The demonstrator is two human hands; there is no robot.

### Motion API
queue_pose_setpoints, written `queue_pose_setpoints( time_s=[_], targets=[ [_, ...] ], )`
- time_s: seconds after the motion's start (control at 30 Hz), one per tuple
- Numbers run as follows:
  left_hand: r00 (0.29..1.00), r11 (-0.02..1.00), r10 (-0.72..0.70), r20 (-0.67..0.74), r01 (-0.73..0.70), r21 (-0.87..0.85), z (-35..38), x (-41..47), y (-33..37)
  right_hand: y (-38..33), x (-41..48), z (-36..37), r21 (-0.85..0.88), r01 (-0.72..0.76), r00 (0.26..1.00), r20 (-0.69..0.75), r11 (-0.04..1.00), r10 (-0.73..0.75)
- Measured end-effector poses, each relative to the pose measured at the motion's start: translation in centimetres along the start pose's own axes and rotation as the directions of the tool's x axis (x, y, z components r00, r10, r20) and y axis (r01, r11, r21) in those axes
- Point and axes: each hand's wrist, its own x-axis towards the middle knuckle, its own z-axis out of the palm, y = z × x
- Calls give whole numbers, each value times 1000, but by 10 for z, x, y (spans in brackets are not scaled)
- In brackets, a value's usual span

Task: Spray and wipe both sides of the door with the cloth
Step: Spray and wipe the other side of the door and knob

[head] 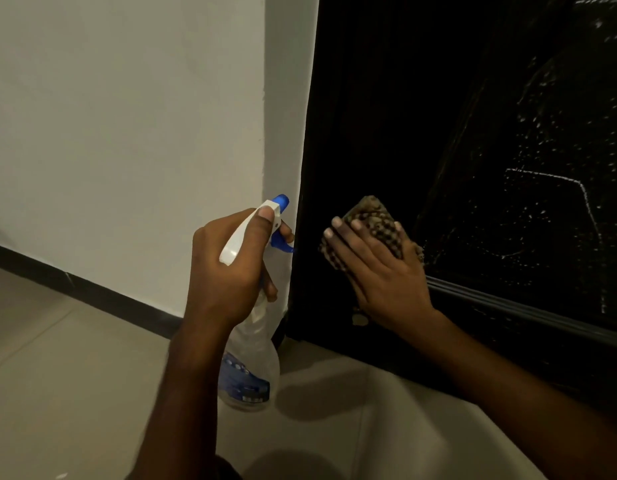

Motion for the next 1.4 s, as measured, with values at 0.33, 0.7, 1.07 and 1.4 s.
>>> queue_pose_setpoints(
  time_s=[0.33, 0.7, 1.07, 1.4],
  targets=[
    [1000, 1000, -3, 28, 3, -5, 4, -3, -3, -22, -28, 36, -11, 443, 861, 285, 897, -421],
    [991, 987, -115, 73, 122, -103, 26, -5, -5, 18, -165, 48, -154, 307, 921, 296, 939, -253],
    [989, 994, -102, 104, 106, -28, 37, -8, -12, -8, -85, 23, 59, -140, 990, 8, 988, 140],
    [998, 996, -48, 49, 44, 75, 29, -8, -12, -59, -47, 70, -88, 495, 829, 346, 864, -440]
  ],
)
